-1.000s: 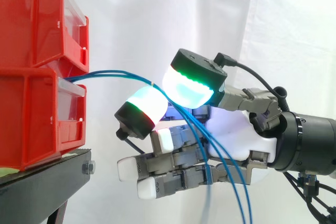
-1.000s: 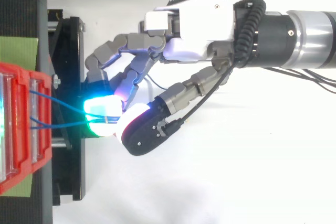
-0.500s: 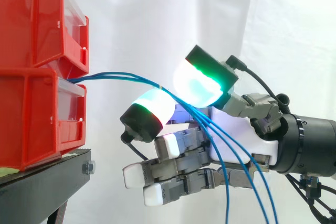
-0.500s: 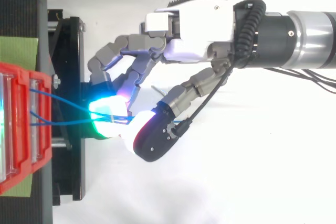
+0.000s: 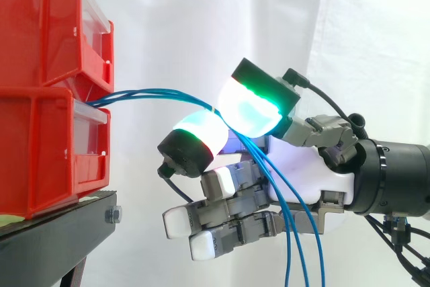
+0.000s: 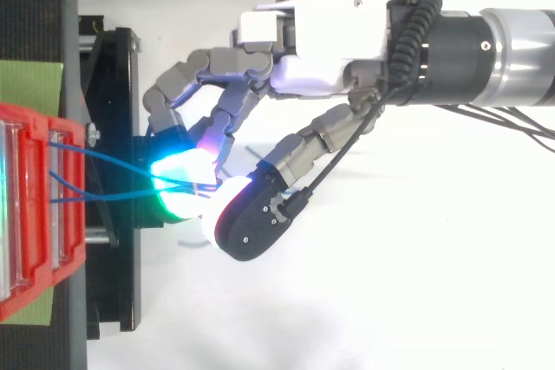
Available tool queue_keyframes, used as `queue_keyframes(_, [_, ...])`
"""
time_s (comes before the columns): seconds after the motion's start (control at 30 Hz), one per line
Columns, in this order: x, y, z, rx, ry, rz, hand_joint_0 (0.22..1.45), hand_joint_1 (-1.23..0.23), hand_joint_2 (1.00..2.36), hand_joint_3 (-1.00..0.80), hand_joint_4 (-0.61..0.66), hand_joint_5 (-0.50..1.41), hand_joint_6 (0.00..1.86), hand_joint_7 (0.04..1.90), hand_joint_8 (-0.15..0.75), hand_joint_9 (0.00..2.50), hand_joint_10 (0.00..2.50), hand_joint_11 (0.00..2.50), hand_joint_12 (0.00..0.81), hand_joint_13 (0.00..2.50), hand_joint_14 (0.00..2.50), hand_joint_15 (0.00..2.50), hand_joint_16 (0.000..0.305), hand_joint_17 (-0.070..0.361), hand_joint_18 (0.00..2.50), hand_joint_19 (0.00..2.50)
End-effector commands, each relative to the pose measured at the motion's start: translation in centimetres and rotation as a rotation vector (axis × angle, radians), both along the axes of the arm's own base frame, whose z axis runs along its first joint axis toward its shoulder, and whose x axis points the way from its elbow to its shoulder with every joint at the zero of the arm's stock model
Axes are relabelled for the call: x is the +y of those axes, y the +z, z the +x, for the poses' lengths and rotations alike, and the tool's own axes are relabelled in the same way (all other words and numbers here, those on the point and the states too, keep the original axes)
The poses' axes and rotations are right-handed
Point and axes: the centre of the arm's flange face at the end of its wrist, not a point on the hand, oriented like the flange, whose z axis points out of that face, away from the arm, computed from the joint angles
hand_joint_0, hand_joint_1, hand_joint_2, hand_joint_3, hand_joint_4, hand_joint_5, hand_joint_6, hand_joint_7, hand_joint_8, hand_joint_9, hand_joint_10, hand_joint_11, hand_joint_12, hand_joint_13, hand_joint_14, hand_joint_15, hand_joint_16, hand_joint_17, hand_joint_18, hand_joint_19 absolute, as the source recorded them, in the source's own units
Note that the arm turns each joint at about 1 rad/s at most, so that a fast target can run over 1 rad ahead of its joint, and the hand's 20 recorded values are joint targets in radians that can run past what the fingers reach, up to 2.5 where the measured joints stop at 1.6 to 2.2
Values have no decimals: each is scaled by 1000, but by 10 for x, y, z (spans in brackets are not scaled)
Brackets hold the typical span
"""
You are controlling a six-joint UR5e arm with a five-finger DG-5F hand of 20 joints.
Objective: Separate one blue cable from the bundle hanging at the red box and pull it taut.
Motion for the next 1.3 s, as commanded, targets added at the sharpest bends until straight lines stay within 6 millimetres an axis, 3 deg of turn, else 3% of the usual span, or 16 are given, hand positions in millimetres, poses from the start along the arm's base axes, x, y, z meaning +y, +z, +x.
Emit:
queue_keyframes(0.0, [-3, 3, 0, 12, -2, 0, 804, -966, 1000, -500, 115, -176, 911, 1306, 373, 935, 22, 668, 322, 812, 13, 344, 37, 83, 801, 275])
queue_keyframes(0.27, [-8, 3, -1, 24, -8, 1, 594, -990, 1000, -500, 179, -155, 907, 1211, 385, 973, 20, 688, 323, 828, 14, 366, 37, 83, 803, 302])
queue_keyframes(0.37, [-9, 10, -1, 19, -8, -1, 545, -863, 1000, -500, 189, -150, 893, 1179, 391, 988, 19, 668, 332, 837, 14, 367, 39, 87, 812, 306])
queue_keyframes(0.43, [-9, 12, -2, 21, -8, 1, 553, -670, 1000, -500, 194, -143, 866, 1214, 387, 993, 19, 647, 337, 836, 14, 366, 40, 90, 809, 331])
queue_keyframes(0.63, [-11, 32, -8, 31, -10, -5, 544, -538, 1000, -500, 208, -147, 844, 1223, 393, 992, 18, 637, 352, 825, 14, 387, 42, 95, 797, 366])
queue_keyframes(0.87, [-13, 36, -12, 53, -12, -5, 627, -687, 1000, -500, 184, -147, 854, 1260, 390, 990, 19, 667, 346, 820, 14, 382, 41, 91, 792, 371])
queue_keyframes(0.93, [-12, 36, -12, 53, -10, -7, 651, -803, 1016, -321, 193, -145, 865, 1380, 398, 997, 19, 666, 349, 830, 14, 390, 41, 93, 808, 378])
queue_keyframes(1.03, [-13, 36, -12, 53, -12, -7, 684, -881, 1021, -221, 125, -154, 890, 1405, 399, 996, 20, 675, 353, 836, 14, 386, 42, 94, 819, 371])
queue_keyframes(1.17, [-12, 36, -12, 52, -10, -9, 762, -935, 1019, -264, 60, -167, 908, 1416, 391, 982, 20, 683, 357, 838, 15, 398, 42, 96, 816, 386])
queue_keyframes(1.27, [-12, 36, -12, 54, -11, -10, 826, -949, 1008, -420, 83, -170, 910, 1442, 383, 973, 20, 680, 356, 834, 15, 403, 42, 94, 798, 410])
